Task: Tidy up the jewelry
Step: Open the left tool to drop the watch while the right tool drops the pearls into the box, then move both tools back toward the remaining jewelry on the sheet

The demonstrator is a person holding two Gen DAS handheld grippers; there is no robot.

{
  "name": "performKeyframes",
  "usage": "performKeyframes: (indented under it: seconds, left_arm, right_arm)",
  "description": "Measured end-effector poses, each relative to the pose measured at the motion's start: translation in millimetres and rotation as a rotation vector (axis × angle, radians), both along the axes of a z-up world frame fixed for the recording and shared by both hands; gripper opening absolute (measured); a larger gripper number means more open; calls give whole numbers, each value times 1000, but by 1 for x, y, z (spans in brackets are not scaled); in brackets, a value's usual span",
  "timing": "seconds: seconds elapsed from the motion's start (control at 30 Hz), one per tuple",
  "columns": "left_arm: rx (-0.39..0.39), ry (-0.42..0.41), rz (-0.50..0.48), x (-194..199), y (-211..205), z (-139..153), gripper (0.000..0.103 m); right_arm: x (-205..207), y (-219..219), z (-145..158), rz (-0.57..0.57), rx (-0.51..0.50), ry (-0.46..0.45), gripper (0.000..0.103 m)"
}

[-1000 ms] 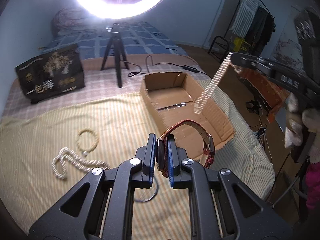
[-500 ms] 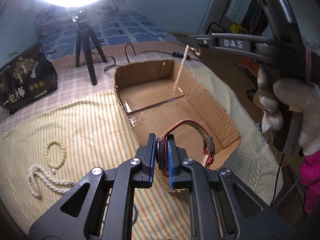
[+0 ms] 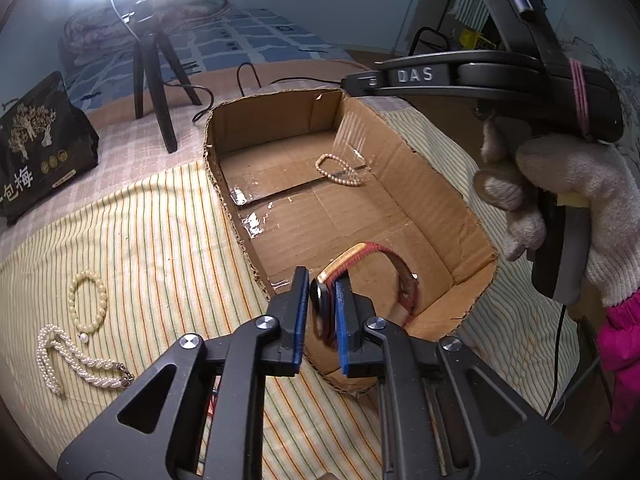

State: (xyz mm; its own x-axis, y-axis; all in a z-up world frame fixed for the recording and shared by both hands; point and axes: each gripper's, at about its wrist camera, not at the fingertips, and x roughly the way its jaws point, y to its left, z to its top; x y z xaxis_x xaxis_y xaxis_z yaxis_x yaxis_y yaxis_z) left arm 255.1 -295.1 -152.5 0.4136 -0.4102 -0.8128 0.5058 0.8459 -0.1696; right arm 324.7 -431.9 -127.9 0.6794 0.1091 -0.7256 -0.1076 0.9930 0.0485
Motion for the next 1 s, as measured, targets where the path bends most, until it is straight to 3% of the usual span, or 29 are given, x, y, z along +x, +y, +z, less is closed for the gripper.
performKeyframes:
  seconds: [0.07,0.13,0.2,0.53,1.0]
  left_arm:
    - [-3,-9,-19,-4,-2,3,31]
    - [2,-39,-24,-10,-1,8,46]
    - [6,-57,-26,-15,0,12,47]
    - [-9,-82,4,-34,29,37,47]
    - [-18,-150,99,-57,107,62,47]
  right_arm:
    - [-1,0,1,-4,15,5,41]
    - [-4,0,4,-25,14,6,71]
    - [-10,-1,9,-53,6,-24,79]
    - [-36,10,34,-103,-56,-43,92]
    - [-91,51,61,-32,-76,-109,93]
